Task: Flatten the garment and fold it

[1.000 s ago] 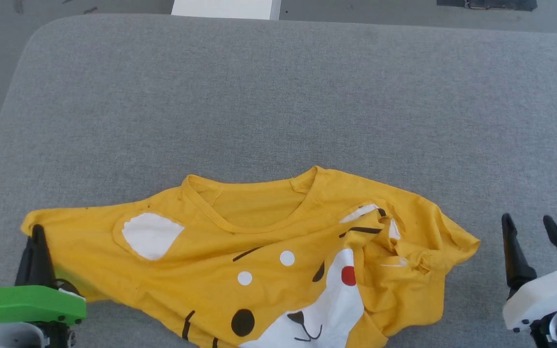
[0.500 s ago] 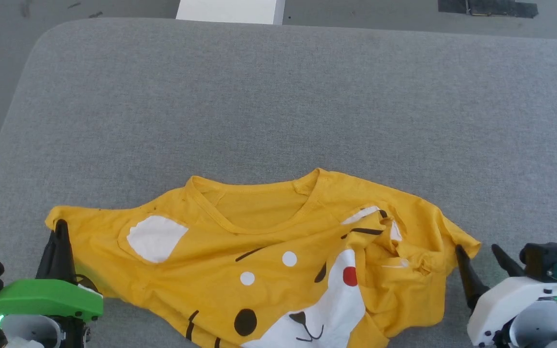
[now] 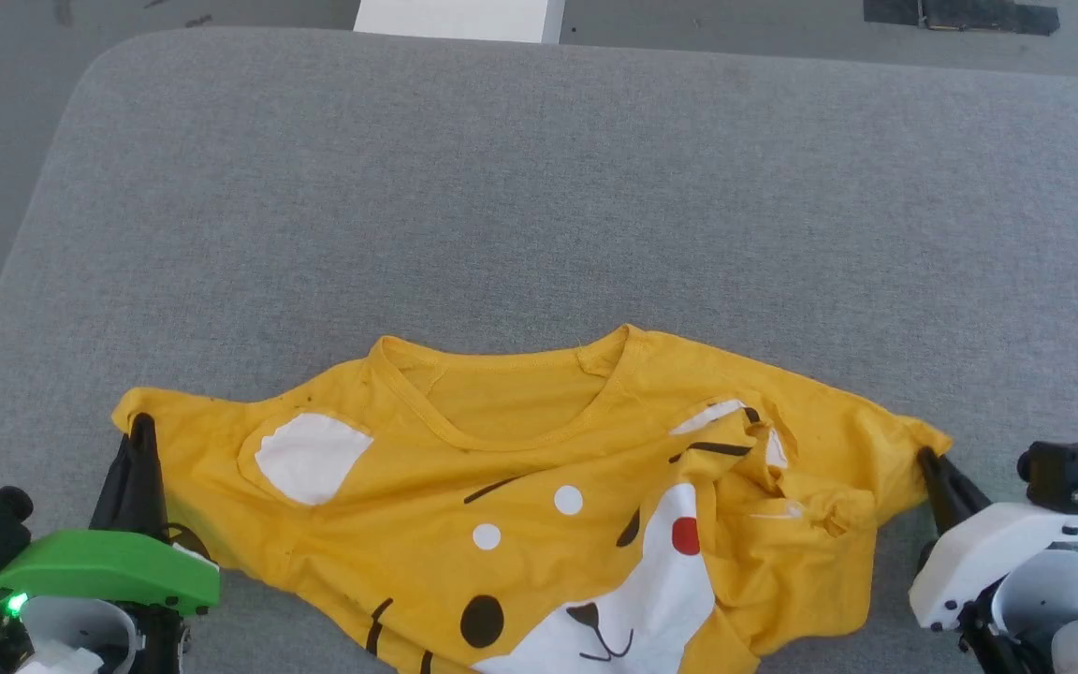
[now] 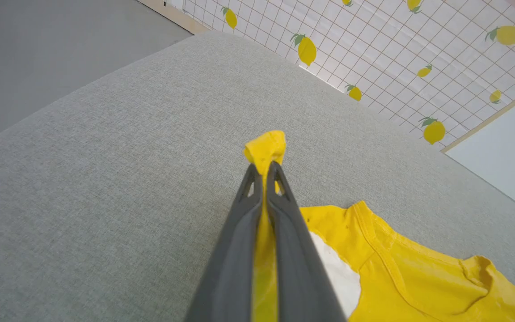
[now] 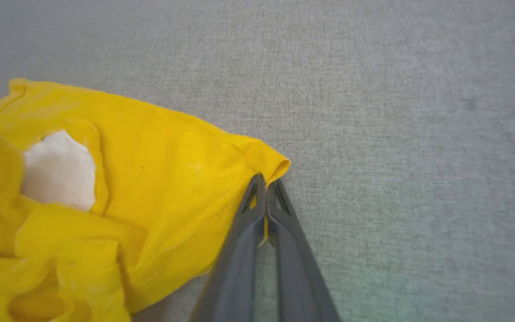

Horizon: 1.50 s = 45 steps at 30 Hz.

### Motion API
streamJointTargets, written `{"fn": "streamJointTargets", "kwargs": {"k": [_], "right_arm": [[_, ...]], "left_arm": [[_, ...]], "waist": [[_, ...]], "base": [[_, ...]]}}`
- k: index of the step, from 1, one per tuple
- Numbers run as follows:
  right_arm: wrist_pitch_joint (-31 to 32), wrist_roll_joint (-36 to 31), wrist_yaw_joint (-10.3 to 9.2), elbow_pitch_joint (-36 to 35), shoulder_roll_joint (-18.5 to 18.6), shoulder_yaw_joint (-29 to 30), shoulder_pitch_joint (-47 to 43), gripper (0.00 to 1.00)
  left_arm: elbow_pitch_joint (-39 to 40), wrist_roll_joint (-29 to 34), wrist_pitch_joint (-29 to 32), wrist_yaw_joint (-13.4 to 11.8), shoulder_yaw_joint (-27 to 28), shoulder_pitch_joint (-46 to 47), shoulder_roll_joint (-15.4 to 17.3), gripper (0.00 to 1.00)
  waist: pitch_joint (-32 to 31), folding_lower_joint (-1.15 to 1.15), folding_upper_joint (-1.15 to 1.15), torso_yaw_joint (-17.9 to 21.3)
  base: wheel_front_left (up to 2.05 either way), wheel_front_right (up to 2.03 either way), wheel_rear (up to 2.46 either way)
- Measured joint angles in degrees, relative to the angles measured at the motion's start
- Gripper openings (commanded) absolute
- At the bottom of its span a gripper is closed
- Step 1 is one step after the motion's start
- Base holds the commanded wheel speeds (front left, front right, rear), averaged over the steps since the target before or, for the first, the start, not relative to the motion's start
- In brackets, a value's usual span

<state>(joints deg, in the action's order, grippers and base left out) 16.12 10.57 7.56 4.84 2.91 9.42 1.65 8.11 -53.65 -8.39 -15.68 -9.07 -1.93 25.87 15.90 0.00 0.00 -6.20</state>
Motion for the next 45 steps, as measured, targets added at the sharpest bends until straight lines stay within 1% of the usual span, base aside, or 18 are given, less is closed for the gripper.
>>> {"fn": "streamJointTargets", "kwargs": {"k": [5,8,12,14,16,17,22,25,28,32,34,40,45], "right_arm": [[-3.75,-0.23,0.0,-2.38,-0.04,0.49,2.63,0.0],[-4.91,-0.53,0.0,-5.47,-0.04,-0.45,6.34,0.0],[-4.49,-2.53,0.0,-8.58,-0.01,-3.48,13.39,0.0],[-3.34,-3.03,0.0,-9.53,0.24,-5.75,18.07,0.0],[-1.97,-2.86,0.0,-9.95,1.08,-8.06,22.67,0.0],[-1.2,-2.85,0.01,-9.91,2.19,-9.55,25.36,0.0],[1.1,-1.7,0.0,-7.35,5.19,-13.82,36.73,0.0],[2.49,-0.11,0.0,-4.76,5.53,-16.36,42.56,0.0],[3.47,1.16,0.0,-2.8,5.7,-17.73,47.38,0.0],[4.76,2.8,0.0,-0.81,5.91,-18.96,53.31,0.0],[5.7,3.55,0.0,-0.05,6.06,-19.51,56.12,0.0],[9.85,7.25,0.0,2.14,5.15,-20.27,63.35,0.0],[13.92,8.58,0.0,6.39,2.77,-18.5,68.37,0.0]], "left_arm": [[1.46,1.82,0.6,-0.01,-1.23,1.04,0.65,0.0],[2.12,2.88,1.37,0.08,-2.49,4.04,1.45,0.0],[2.68,6.14,4.12,0.78,-5.21,10.43,3.13,0.0],[2.66,7.57,6.12,1.42,-6.56,15.22,4.2,0.0],[2.53,9.06,8.25,2.09,-7.56,19.92,5.17,0.0],[2.32,9.48,9.37,2.35,-7.95,22.72,5.56,0.0],[0.64,9.99,14.38,3.12,-9.21,34.43,5.81,0.0],[-2.26,9.98,17.25,3.98,-9.98,41.25,5.67,0.0],[-5.17,9.98,19.54,5.02,-10.78,46.81,5.25,0.0],[-7.9,9.25,22.57,5.63,-11.21,53.95,3.9,0.0],[-8.57,9.25,24.14,6.05,-11.63,57.04,3.77,0.0],[-9.44,8.38,29.54,5.92,-11.96,63.95,3.23,0.0],[-11.16,7.99,33.76,3.58,-11.69,67.65,3.37,0.0]], "waist": [[-0.93,0.0,0.0,0.53],[-1.91,0.0,0.0,1.08],[-3.41,0.0,0.0,2.07],[-4.32,0.0,0.0,2.56],[-5.16,0.0,0.0,3.01],[-5.66,0.0,0.0,3.27],[-8.08,0.0,0.0,4.33],[-9.51,0.0,0.0,4.98],[-10.52,0.0,0.0,5.48],[-11.38,0.0,0.0,5.96],[-11.61,0.0,0.0,6.15],[-11.51,0.0,0.0,7.02],[-9.9,0.0,0.0,7.82]], "base": [[0.0,0.0,0.0],[0.0,0.0,0.0],[0.0,0.0,0.0],[0.0,0.0,0.0],[0.0,0.0,0.0],[0.0,0.0,0.0],[0.0,0.0,0.0],[0.0,0.0,0.0],[0.0,0.0,0.0],[0.0,0.0,0.0],[0.0,0.0,0.0],[0.0,0.0,0.0],[0.0,0.0,0.0]]}}
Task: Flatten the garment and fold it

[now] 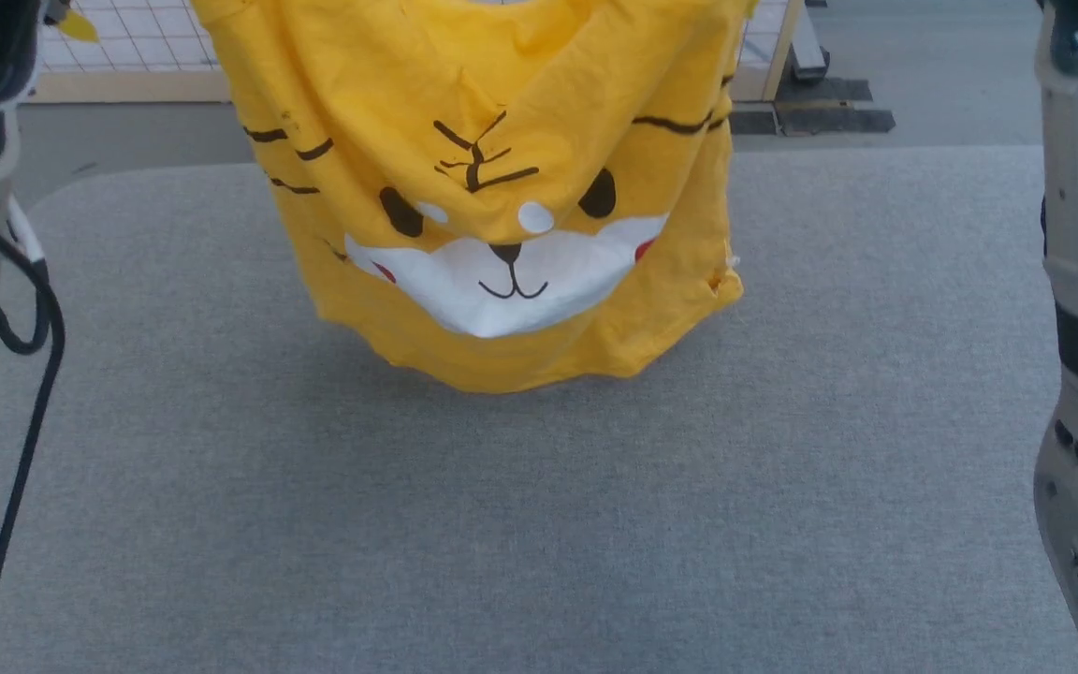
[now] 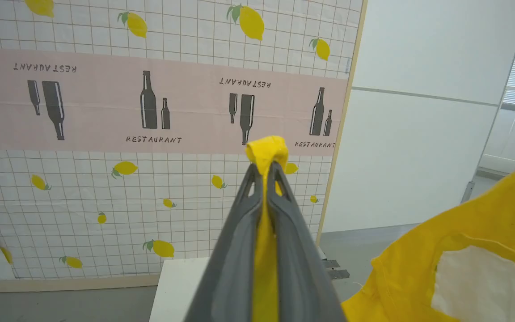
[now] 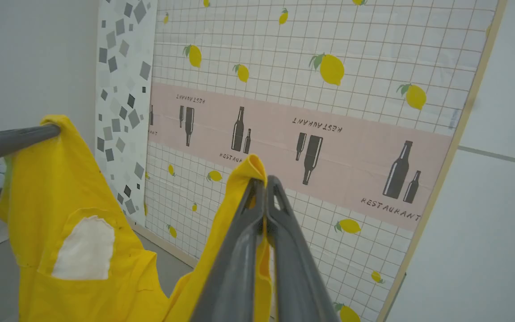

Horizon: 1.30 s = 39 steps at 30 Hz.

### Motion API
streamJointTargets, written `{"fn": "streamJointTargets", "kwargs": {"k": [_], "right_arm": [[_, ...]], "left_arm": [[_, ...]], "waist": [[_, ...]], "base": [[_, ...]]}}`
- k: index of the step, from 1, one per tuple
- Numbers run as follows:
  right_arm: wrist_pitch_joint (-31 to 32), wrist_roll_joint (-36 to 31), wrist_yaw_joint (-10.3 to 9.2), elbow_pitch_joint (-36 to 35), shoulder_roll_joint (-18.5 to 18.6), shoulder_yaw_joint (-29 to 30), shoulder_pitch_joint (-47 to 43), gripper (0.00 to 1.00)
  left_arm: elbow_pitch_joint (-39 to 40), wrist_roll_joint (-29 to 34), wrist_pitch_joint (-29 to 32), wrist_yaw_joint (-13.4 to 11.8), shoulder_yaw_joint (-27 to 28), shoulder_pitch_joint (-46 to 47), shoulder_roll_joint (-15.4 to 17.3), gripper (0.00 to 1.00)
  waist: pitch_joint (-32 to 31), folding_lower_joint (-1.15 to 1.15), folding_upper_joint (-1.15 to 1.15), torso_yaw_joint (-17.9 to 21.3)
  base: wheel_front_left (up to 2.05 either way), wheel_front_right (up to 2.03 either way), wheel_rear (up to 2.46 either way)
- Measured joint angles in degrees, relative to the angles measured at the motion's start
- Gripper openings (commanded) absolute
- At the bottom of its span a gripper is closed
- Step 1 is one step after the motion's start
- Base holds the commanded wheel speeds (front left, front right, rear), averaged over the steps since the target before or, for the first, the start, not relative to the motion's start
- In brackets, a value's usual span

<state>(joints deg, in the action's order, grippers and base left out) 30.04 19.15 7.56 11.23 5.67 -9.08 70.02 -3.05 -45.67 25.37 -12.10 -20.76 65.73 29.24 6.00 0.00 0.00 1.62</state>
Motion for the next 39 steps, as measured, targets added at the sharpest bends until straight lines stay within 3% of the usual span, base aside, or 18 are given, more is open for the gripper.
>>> {"fn": "streamJointTargets", "kwargs": {"k": [6,9,15,25,33,39], "right_arm": [[0.69,-3.0,0.0,7.95,-1.98,1.97,8.2,0.0],[-1.24,-5.98,0.0,11.2,-2.6,3.68,14.32,0.0],[-7.17,-8.89,0.0,16.84,-2.71,5.31,25.46,0.0],[-18.64,-15.23,0.0,24.37,-2.74,6.16,36.25,0.0],[-21.67,-19.01,0.0,28.76,-2.71,5.05,36.46,0.0],[-23.86,-16.45,0.01,30.27,-2.63,-1.29,31.69,0.0]], "left_arm": [[-4.39,1.29,0.02,-1.6,0.23,4.99,-0.23,0.0],[-6.7,1.45,-3.34,-2.67,2.03,10.79,-2.27,0.0],[-12.25,2.83,-11.89,-1.54,3.81,23.36,-6.55,0.0],[-21.45,4.39,-23.9,3.82,6.0,33.59,-8.02,0.0],[-25.79,3.67,-30.06,9.87,6.7,31.76,-7.56,0.0],[-26.25,2.13,-31.76,14.79,5.91,25.12,-6.43,0.0]], "waist": [[3.99,0.0,0.0,0.93],[7.02,0.0,0.0,1.34],[14.46,0.0,0.0,1.92],[26.75,0.01,0.0,2.33],[33.41,0.02,0.0,1.7],[34.95,0.02,0.0,0.26]], "base": [[0.0,0.0,0.0],[0.0,0.0,0.0],[0.0,0.0,0.0],[0.0,0.0,0.0],[0.0,0.0,0.0],[0.0,0.0,0.0]]}}
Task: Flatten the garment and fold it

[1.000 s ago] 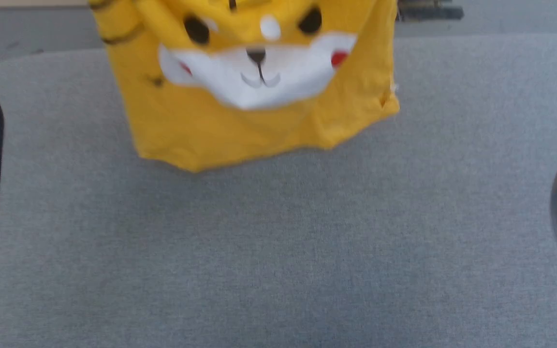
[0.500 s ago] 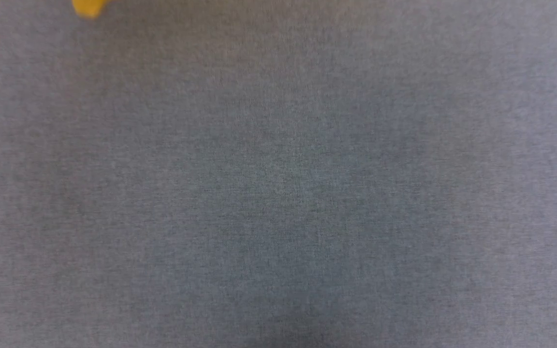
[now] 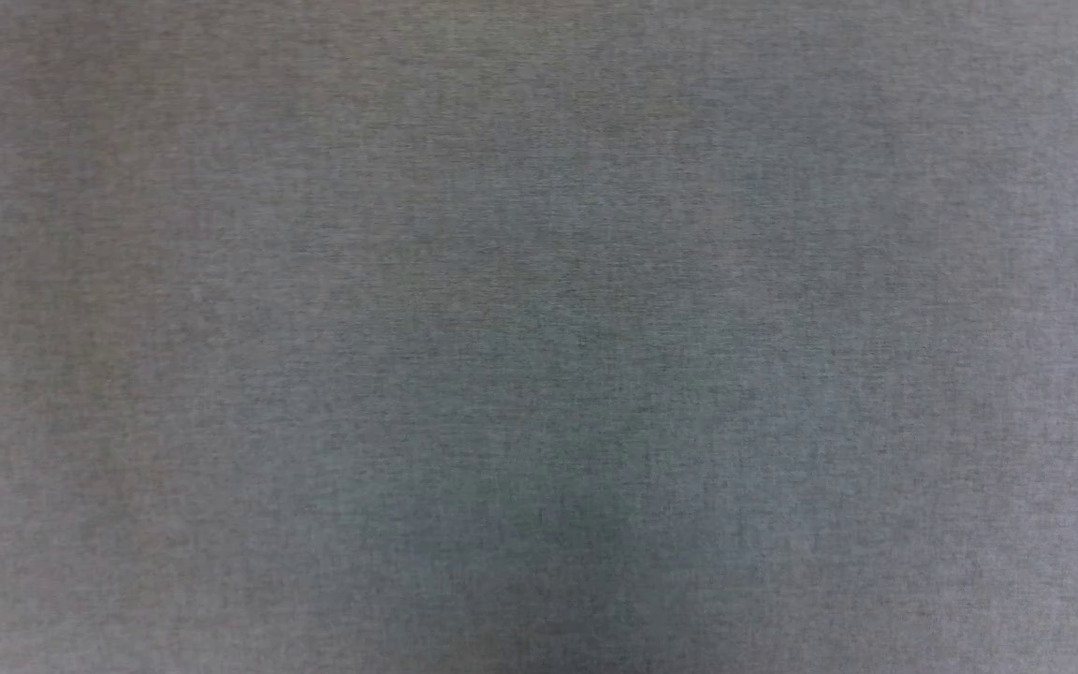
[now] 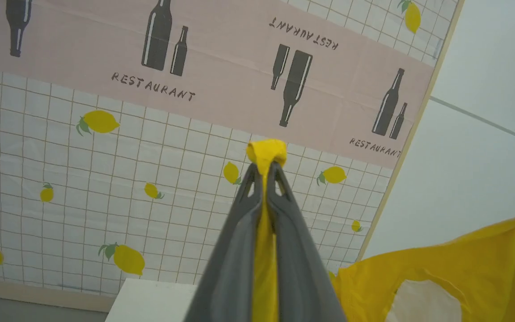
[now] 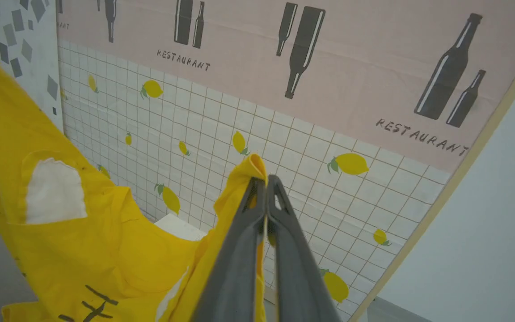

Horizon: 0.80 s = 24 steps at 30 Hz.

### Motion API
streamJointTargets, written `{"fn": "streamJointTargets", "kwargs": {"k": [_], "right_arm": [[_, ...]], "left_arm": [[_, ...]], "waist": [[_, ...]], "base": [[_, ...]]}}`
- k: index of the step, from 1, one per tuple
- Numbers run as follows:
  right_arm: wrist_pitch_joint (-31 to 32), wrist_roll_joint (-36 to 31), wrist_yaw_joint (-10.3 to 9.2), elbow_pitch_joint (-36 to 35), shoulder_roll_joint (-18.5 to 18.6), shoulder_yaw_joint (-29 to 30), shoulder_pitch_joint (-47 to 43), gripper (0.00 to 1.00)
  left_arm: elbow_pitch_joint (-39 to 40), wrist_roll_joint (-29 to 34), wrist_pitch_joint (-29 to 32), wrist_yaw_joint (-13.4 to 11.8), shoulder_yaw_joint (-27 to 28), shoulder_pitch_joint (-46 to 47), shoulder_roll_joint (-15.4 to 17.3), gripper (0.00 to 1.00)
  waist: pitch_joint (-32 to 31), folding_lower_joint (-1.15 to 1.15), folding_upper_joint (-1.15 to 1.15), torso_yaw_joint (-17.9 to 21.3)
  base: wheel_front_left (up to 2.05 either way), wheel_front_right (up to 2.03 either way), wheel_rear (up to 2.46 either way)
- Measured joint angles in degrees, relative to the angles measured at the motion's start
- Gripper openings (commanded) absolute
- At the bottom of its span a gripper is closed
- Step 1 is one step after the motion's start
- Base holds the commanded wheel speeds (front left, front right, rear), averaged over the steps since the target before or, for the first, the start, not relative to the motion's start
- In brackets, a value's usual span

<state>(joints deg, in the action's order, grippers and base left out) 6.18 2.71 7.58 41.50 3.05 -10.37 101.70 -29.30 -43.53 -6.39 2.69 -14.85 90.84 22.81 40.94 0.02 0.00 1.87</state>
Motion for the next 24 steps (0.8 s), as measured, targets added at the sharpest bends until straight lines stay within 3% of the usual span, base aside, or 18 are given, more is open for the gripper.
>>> {"fn": "streamJointTargets", "kwargs": {"k": [6,13,18,24], "right_arm": [[-1.08,9.09,0.0,-3.56,3.25,-8.28,-9.2,0.0],[0.71,19.81,-0.01,-19.54,10.76,-10.14,-28.0,0.0],[4.14,23.09,-0.01,-32.73,13.67,-5.84,-47.73,0.0],[8.14,23.75,-0.01,-45.3,11.83,-0.16,-69.95,0.0]], "left_arm": [[4.99,-1.26,-0.22,2.97,-1.93,-11.78,3.89,0.0],[19.13,-2.7,-0.27,3.56,-3.53,-31.77,8.37,0.0],[29.69,-4.48,-0.82,1.15,-4.71,-49.57,9.85,0.0],[37.85,-3.85,-1.03,-2.93,-7.27,-66.63,12.03,0.0]], "waist": [[-2.55,0.0,0.0,-0.85],[-7.6,-0.02,0.0,-1.42],[-11.99,-0.02,0.0,-2.01],[-17.51,-0.02,0.0,-2.52]], "base": [[0.0,0.0,0.0],[0.0,0.0,0.0],[0.0,0.0,0.0],[0.0,0.0,0.0]]}}
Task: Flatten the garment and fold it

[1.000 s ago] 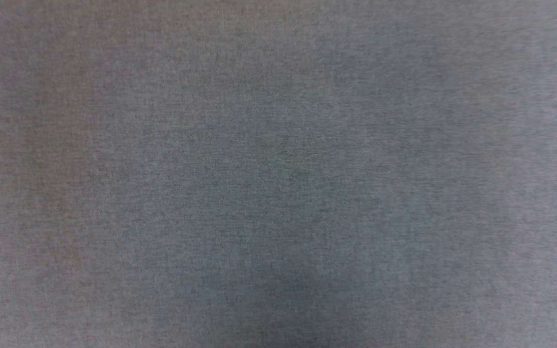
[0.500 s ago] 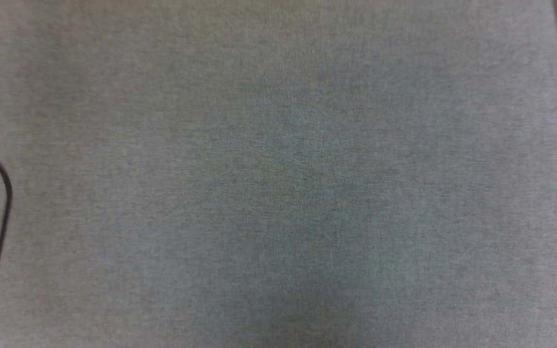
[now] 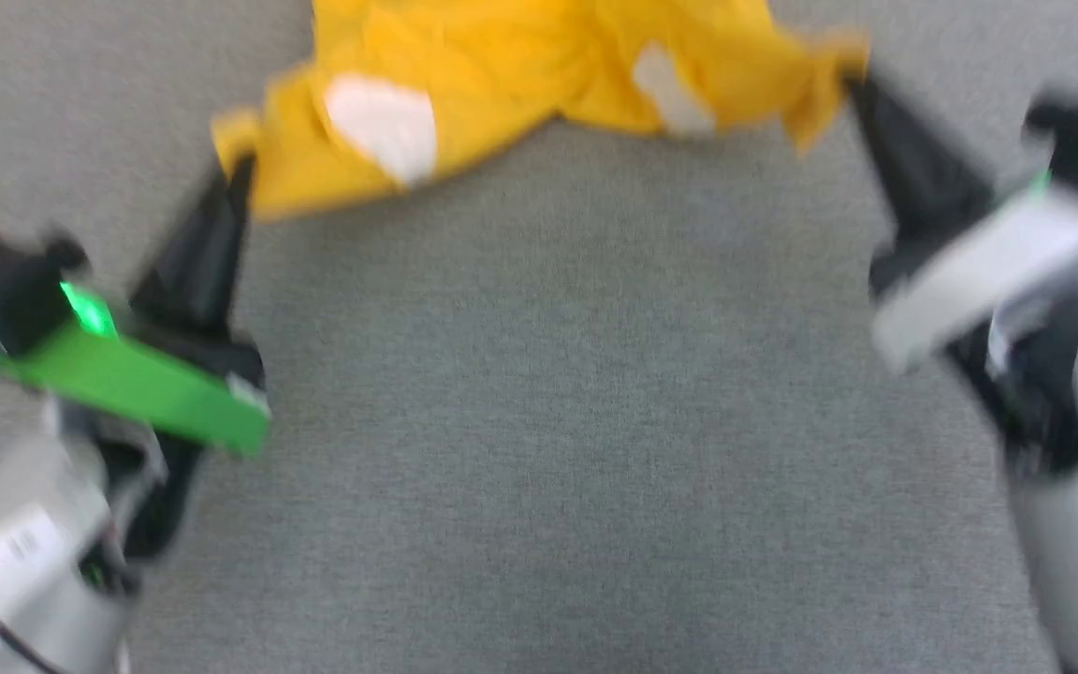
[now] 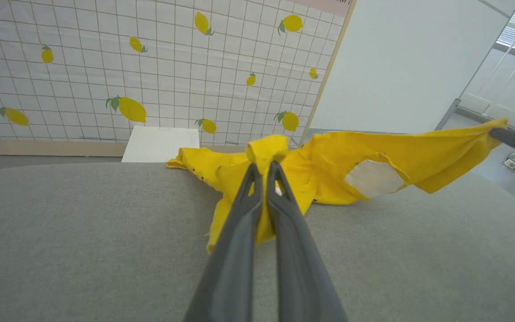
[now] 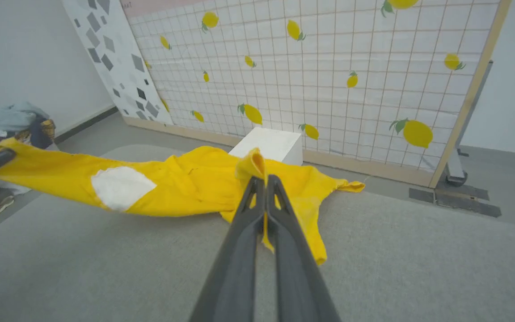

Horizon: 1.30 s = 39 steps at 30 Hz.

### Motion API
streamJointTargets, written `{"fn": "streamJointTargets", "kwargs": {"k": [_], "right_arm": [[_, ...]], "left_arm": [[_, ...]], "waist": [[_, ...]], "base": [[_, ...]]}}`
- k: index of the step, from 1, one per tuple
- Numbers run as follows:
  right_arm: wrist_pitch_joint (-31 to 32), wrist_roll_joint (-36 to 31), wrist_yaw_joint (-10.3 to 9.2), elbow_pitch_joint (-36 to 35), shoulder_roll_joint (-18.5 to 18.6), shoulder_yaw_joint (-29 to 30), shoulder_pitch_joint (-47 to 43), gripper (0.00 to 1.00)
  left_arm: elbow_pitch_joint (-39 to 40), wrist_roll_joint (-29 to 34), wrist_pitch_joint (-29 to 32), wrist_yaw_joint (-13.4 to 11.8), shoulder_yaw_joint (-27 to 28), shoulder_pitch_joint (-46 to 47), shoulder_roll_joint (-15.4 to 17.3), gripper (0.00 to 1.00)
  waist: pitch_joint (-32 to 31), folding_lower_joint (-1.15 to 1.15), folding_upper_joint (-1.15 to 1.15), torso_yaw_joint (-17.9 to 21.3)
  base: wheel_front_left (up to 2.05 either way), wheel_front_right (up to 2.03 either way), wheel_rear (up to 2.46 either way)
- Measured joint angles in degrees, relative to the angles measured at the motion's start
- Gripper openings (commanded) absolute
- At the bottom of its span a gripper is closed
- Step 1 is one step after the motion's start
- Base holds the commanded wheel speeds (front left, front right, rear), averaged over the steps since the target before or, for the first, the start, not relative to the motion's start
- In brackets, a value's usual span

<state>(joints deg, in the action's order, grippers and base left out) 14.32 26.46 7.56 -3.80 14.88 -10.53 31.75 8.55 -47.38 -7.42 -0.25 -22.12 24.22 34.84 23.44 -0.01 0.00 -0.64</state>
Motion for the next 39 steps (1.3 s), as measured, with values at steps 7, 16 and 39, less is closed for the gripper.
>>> {"fn": "streamJointTargets", "kwargs": {"k": [7,16,39], "right_arm": [[3.22,1.78,0.0,-7.82,-3.0,4.72,-18.62,0.0],[6.38,2.31,0.0,-9.24,-1.23,8.33,-37.45,0.0],[13.33,3.38,0.0,-1.29,2.46,12.09,-59.6,0.0]], "left_arm": [[3.28,-1.97,0.81,-2.63,-3.78,-15.66,0.19,0.0],[1.18,-4.93,6.12,-4.5,-9.4,-28.29,1.55,0.0],[0.11,-9.65,14.0,-12.46,-11.35,-40.41,7.04,0.0]], "waist": [[-6.57,0.0,0.0,-0.25],[-13.98,0.0,0.0,-0.45],[-21.75,0.0,0.0,0.03]], "base": [[0.0,0.0,0.0],[0.0,0.0,0.0],[0.0,0.0,0.0]]}}
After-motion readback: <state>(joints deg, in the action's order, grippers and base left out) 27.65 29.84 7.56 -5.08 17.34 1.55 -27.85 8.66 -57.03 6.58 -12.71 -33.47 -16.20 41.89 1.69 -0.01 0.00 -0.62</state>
